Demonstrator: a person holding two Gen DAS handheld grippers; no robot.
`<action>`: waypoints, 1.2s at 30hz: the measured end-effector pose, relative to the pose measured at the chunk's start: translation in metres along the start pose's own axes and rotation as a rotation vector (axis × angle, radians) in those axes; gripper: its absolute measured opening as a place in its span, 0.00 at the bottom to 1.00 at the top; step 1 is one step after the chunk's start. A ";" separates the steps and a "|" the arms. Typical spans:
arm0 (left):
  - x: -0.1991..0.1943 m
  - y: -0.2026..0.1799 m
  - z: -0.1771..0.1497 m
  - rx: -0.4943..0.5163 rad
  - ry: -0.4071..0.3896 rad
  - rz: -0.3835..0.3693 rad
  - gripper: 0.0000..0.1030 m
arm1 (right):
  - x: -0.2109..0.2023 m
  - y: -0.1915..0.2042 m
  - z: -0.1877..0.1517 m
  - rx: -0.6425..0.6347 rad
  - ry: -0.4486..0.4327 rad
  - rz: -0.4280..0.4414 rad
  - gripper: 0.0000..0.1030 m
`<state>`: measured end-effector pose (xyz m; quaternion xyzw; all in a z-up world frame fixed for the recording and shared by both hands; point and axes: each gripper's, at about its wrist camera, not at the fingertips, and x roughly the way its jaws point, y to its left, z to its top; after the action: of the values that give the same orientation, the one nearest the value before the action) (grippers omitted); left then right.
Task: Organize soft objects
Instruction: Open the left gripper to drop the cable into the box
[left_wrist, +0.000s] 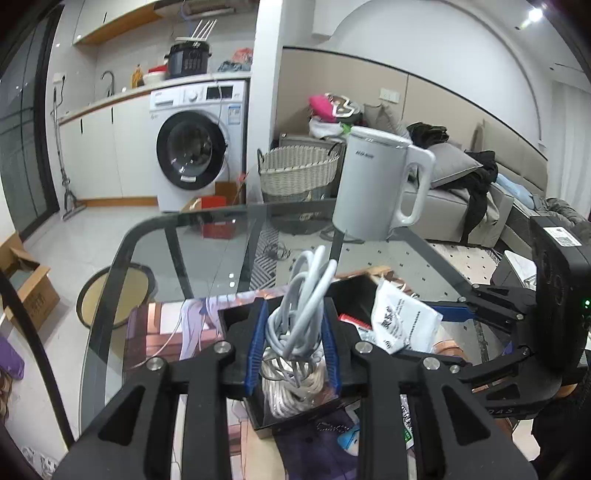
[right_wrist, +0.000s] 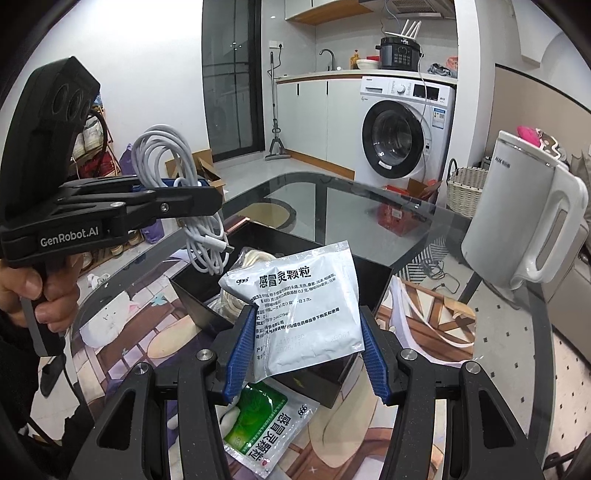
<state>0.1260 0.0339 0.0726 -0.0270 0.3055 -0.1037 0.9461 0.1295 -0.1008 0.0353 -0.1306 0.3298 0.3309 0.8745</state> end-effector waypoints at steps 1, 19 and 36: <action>0.004 0.001 -0.001 -0.002 0.019 0.004 0.26 | 0.001 0.000 0.000 -0.002 0.000 -0.001 0.53; 0.056 -0.002 -0.012 0.009 0.138 0.015 0.28 | 0.033 0.000 0.010 -0.032 0.039 -0.033 0.53; 0.027 -0.011 -0.024 0.020 0.096 -0.007 0.93 | 0.000 -0.014 -0.004 0.005 -0.011 -0.070 0.81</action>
<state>0.1315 0.0175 0.0390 -0.0137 0.3492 -0.1110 0.9303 0.1371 -0.1132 0.0329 -0.1383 0.3209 0.3000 0.8876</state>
